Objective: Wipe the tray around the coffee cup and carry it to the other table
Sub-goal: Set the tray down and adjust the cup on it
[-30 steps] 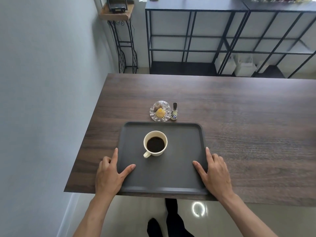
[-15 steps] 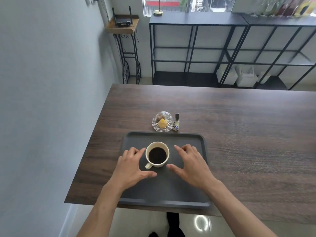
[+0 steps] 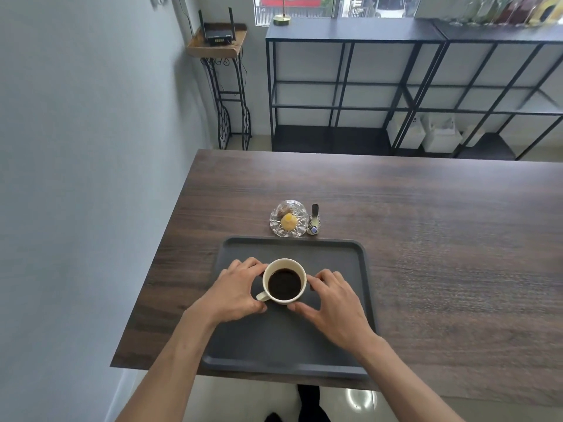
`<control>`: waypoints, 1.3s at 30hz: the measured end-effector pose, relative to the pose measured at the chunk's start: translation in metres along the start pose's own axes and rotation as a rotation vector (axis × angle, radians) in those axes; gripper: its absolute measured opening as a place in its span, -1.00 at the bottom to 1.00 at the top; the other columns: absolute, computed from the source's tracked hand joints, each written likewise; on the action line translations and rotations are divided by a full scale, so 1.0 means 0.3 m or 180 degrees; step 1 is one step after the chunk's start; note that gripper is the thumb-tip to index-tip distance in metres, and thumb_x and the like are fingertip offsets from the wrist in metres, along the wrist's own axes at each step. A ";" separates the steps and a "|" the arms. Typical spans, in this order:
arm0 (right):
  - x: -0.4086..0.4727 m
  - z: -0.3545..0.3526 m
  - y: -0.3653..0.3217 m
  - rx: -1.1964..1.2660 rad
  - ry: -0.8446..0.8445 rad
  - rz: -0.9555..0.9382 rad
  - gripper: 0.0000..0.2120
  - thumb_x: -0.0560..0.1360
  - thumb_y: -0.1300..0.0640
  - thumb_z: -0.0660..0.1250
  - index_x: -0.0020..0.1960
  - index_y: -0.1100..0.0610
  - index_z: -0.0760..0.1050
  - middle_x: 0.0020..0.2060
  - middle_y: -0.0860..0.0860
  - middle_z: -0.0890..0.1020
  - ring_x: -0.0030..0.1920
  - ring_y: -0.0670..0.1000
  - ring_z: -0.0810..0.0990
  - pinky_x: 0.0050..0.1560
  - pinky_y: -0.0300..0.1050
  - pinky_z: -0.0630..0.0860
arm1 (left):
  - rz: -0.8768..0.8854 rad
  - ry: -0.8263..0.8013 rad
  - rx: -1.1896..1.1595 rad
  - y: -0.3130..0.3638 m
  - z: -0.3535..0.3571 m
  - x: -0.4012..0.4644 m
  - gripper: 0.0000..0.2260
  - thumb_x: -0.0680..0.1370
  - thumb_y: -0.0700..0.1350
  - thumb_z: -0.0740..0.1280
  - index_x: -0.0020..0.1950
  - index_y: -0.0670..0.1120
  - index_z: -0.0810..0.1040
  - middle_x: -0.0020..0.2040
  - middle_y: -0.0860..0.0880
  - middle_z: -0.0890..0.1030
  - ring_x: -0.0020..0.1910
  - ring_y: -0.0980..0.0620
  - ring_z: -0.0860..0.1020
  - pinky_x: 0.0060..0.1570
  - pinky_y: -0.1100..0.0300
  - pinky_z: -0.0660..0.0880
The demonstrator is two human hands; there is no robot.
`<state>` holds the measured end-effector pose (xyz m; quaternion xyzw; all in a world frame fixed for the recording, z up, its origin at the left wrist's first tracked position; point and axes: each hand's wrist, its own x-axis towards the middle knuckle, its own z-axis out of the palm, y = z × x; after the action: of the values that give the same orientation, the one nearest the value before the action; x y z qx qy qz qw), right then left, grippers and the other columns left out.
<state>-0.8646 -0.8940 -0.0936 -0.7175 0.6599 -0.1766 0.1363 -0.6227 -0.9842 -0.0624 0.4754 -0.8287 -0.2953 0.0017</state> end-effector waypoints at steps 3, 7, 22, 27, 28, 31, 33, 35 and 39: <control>-0.035 -0.005 -0.007 -0.0123 0.0210 0.0117 -0.43 0.50 -0.42 0.34 0.27 -0.01 0.61 0.01 -0.07 0.59 -0.03 -0.07 0.45 -0.05 -0.17 0.51 | 0.0096 -0.0152 0.0081 0.017 -0.017 0.030 -0.27 0.35 0.05 0.55 0.48 0.20 0.36 0.29 0.20 0.42 0.16 0.07 0.34 0.25 -0.01 0.39; -0.073 0.000 -0.021 -0.0277 0.0376 0.0274 -0.47 0.51 -0.41 0.32 0.20 0.00 0.65 -0.06 -0.06 0.61 -0.08 -0.05 0.46 -0.12 -0.12 0.54 | 0.0216 -0.0324 0.0233 0.038 -0.034 0.066 -0.26 0.38 -0.05 0.54 0.50 0.19 0.33 0.31 0.19 0.43 0.16 0.07 0.33 0.26 -0.03 0.39; -0.117 0.029 -0.042 -0.0370 0.0594 0.0557 -0.51 0.53 -0.37 0.32 0.13 0.01 0.70 -0.13 -0.05 0.64 -0.13 -0.04 0.46 -0.19 -0.07 0.57 | 0.0526 -0.0427 0.0345 0.050 -0.041 0.127 -0.33 0.47 -0.26 0.43 0.51 0.15 0.35 0.31 0.17 0.46 0.15 0.05 0.35 0.27 -0.03 0.42; -0.119 0.025 -0.044 -0.0390 0.0553 0.0536 -0.52 0.53 -0.36 0.34 0.14 0.01 0.70 -0.12 -0.05 0.64 -0.13 -0.04 0.46 -0.19 -0.09 0.57 | 0.0521 -0.0344 0.0290 0.038 -0.020 0.118 -0.33 0.46 -0.28 0.43 0.50 0.14 0.36 0.27 0.17 0.46 0.15 0.05 0.36 0.28 -0.05 0.43; -0.119 0.024 -0.046 -0.0394 0.0539 0.0535 -0.52 0.53 -0.36 0.34 0.14 0.01 0.70 -0.12 -0.06 0.64 -0.13 -0.05 0.46 -0.19 -0.10 0.56 | 0.0525 -0.0331 0.0280 0.037 -0.018 0.117 -0.33 0.46 -0.28 0.43 0.50 0.14 0.36 0.28 0.17 0.45 0.16 0.05 0.36 0.28 -0.04 0.43; -0.122 0.018 -0.048 -0.0381 0.0506 0.0540 -0.49 0.52 -0.40 0.35 0.17 0.00 0.70 -0.10 -0.07 0.65 -0.13 -0.05 0.47 -0.19 -0.12 0.56 | 0.0486 -0.0303 0.0231 0.030 -0.020 0.109 -0.24 0.45 -0.23 0.47 0.56 0.14 0.26 0.37 0.11 0.39 0.28 0.02 0.33 0.35 -0.01 0.38; -0.134 0.008 -0.037 -0.0366 0.0474 0.0517 -0.40 0.50 -0.46 0.32 0.23 -0.01 0.68 -0.07 -0.07 0.66 -0.10 -0.04 0.49 -0.17 -0.08 0.57 | 0.0301 -0.0235 0.0101 0.000 -0.035 0.093 -0.13 0.43 -0.22 0.48 0.63 0.14 0.13 0.39 0.09 0.33 0.30 0.01 0.32 0.35 0.03 0.39; -0.155 -0.012 -0.007 -0.0303 0.0502 0.0500 -0.33 0.50 -0.50 0.27 0.30 0.00 0.65 -0.05 -0.09 0.66 -0.07 -0.04 0.50 -0.12 -0.06 0.57 | 0.0110 -0.0026 -0.0095 -0.055 -0.055 0.058 -0.13 0.41 -0.21 0.46 0.63 0.14 0.14 0.32 0.10 0.35 0.20 0.04 0.36 0.27 0.13 0.43; -0.203 -0.064 0.107 0.0043 0.0748 0.0897 -0.45 0.54 -0.35 0.36 0.30 0.04 0.64 -0.09 -0.12 0.59 -0.04 -0.05 0.50 -0.08 -0.01 0.59 | -0.0336 0.0666 -0.0115 -0.194 -0.068 -0.056 -0.40 0.50 -0.08 0.46 0.54 0.04 0.40 0.09 0.08 0.49 -0.07 0.11 0.46 0.09 0.20 0.45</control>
<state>-0.9060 -0.8358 -0.0944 -0.5914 0.7641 -0.2428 0.0866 -0.5619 -1.0027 -0.0695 0.5464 -0.7924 -0.2586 0.0812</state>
